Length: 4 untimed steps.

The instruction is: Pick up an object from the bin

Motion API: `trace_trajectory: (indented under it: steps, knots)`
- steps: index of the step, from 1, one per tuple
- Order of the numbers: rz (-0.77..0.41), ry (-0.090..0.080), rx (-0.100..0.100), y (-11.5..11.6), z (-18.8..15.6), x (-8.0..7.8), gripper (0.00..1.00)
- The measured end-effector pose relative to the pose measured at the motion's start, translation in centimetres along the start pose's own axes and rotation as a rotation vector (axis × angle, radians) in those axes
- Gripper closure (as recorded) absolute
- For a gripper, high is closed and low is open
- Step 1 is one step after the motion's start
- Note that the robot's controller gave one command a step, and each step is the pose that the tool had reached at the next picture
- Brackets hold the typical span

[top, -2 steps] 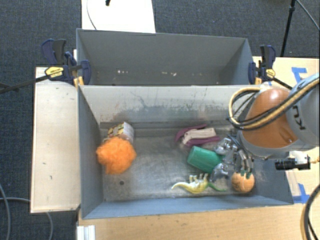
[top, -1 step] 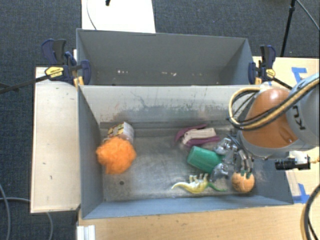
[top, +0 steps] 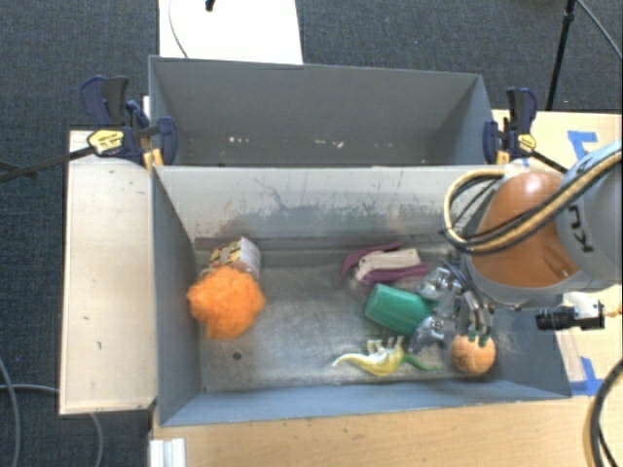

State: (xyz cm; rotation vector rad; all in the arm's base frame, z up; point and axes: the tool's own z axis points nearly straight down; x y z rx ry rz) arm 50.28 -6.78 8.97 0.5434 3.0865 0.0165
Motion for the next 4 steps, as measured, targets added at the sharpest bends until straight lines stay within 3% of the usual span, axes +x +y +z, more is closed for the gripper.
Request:
trace_trajectory:
  steps: [3,4]
  knots:
    - [-0.005,0.000,0.000,0.0,0.0,0.0,1.00]
    - [-0.001,-0.001,0.010,1.1,-16.0,0.8,1.00]
